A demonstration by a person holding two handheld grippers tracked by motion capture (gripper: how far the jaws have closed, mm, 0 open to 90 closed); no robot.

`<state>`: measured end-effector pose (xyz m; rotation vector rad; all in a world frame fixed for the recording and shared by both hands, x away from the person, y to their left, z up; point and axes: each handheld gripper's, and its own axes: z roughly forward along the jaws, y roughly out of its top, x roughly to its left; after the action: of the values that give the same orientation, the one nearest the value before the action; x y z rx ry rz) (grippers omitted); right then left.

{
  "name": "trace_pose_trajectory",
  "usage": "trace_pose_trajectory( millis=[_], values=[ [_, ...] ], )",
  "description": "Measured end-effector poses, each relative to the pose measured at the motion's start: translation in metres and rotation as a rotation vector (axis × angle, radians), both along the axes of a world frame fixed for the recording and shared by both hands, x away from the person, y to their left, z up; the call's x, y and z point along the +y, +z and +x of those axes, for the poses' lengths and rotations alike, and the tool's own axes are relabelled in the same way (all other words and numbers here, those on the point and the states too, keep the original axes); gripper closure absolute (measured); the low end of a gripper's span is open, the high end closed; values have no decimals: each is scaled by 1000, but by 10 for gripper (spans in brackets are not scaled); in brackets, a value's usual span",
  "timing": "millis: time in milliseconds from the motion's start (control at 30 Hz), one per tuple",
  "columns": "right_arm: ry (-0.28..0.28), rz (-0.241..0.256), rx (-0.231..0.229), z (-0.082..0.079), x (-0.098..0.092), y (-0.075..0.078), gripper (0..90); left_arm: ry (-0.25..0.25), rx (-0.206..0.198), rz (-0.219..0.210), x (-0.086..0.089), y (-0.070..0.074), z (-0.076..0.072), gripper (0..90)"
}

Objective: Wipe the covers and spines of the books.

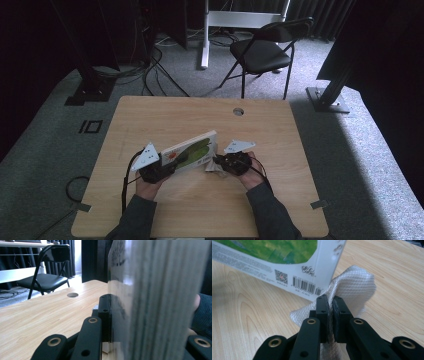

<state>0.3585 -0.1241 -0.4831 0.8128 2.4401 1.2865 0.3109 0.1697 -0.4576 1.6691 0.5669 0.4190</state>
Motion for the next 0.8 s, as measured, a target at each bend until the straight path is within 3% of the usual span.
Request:
trace_pose_trajectory(
  millis=[800],
  values=[
    [-8, -13, 18, 3, 4, -7, 846, 0, -22, -26, -7, 11, 6, 781]
  ],
)
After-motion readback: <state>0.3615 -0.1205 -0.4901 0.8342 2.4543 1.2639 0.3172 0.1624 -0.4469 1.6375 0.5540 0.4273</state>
